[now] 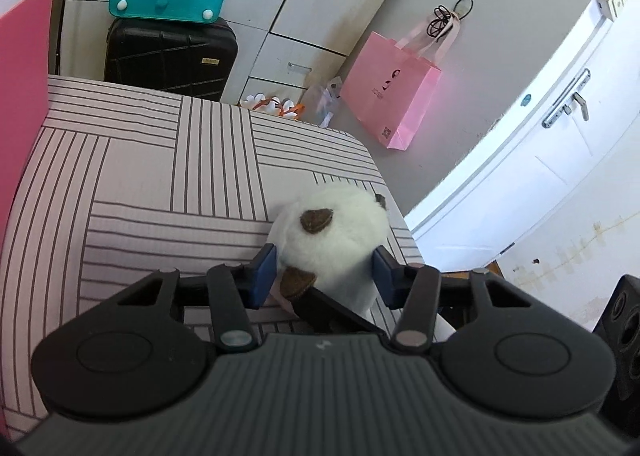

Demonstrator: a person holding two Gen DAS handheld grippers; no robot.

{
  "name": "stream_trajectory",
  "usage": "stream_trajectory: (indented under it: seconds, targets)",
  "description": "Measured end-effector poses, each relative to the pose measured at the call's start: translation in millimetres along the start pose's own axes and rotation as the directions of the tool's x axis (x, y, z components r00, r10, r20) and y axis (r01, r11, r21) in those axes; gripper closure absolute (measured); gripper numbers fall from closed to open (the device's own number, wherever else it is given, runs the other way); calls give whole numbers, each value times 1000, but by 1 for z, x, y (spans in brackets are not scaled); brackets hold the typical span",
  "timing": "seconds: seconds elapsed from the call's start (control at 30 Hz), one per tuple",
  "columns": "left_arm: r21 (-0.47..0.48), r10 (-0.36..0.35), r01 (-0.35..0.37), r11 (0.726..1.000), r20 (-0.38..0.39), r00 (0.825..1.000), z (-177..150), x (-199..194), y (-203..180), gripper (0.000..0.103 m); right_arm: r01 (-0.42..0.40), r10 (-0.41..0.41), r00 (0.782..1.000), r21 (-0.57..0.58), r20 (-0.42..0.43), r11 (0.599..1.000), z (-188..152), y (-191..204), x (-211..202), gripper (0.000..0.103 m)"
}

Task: Organize soft objects
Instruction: 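Close the left tool on the plush cat's body while the right tool grips its other side, then lift the plush cat with both tools and carry it over the pink box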

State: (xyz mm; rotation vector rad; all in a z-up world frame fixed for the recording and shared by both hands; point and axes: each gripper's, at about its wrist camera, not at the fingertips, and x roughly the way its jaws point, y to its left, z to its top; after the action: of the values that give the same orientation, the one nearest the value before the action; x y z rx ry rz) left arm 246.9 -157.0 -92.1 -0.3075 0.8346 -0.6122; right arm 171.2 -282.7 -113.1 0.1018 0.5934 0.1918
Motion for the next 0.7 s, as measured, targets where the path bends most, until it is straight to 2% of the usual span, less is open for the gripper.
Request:
stream_trajectory:
  seconds: [0.2,0.37,0.57,0.7]
  targets:
    - [-11,-25,25,1000,-4,1000,-7,-12,4,54,13,-13,1000,33,8,999,-4,10,-7,44]
    - [32,-22,22,999,-13,1000,-13,-29,-4,54,37,-38,999,36,13,999,-7,24,-21,44]
    - [73,-7,9,997,-40,999,-24,-48,-10,54,23,-23,1000,73,3,997,-14,34,-40,44]
    - [108,7,-6,994,-13,1000,-33,-65,-16,54,17,-18,1000,95,7,995,-20,44,-51,44]
